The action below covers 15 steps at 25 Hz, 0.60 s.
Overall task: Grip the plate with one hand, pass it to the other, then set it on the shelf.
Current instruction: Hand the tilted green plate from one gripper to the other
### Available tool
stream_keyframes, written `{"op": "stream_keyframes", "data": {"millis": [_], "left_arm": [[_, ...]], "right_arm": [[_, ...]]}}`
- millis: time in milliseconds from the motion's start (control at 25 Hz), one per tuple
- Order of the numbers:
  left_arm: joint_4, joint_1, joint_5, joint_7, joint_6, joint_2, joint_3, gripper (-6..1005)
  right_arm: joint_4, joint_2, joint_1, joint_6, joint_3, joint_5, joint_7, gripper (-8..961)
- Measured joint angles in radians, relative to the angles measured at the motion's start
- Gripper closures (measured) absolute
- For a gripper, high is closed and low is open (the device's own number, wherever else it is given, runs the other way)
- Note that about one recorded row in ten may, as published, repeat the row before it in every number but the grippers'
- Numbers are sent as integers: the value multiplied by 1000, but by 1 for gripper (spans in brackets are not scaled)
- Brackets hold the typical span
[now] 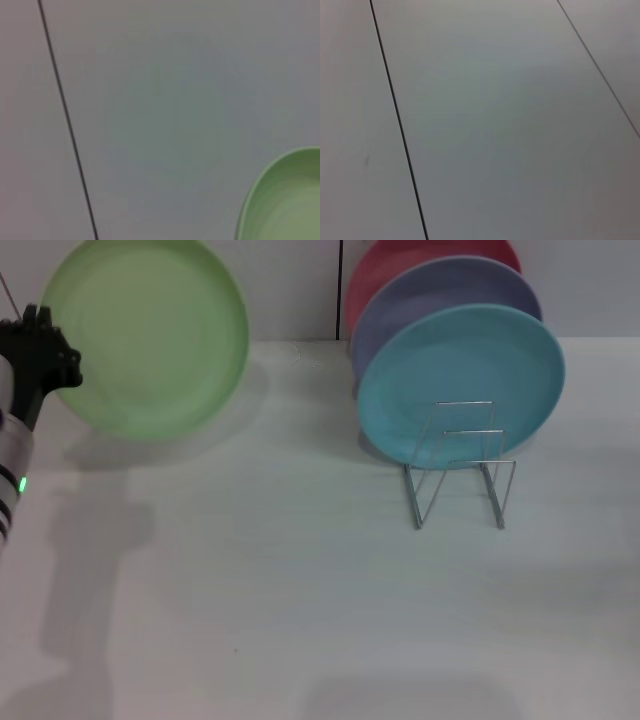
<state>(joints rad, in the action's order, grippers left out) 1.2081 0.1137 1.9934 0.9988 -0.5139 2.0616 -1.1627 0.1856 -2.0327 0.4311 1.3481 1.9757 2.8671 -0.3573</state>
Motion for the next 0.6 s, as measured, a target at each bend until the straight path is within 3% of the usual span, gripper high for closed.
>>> {"op": "stream_keyframes", "data": {"millis": [120, 280, 440, 600], "left_arm": [[-73, 8, 137, -159, -132, -1, 58, 965], [-287, 41, 408, -580, -341, -2, 89, 965], [-500, 97, 515, -884, -495, 1, 92, 965], [-661, 133, 527, -1009, -657, 11, 132, 965]], "right_arm": [[0, 1, 2, -6, 0, 0, 0, 316], [0, 2, 2, -7, -4, 0, 0, 315], [1, -15, -9, 12, -19, 32, 0, 315], [-1, -44, -35, 71, -85, 50, -2, 315]]}}
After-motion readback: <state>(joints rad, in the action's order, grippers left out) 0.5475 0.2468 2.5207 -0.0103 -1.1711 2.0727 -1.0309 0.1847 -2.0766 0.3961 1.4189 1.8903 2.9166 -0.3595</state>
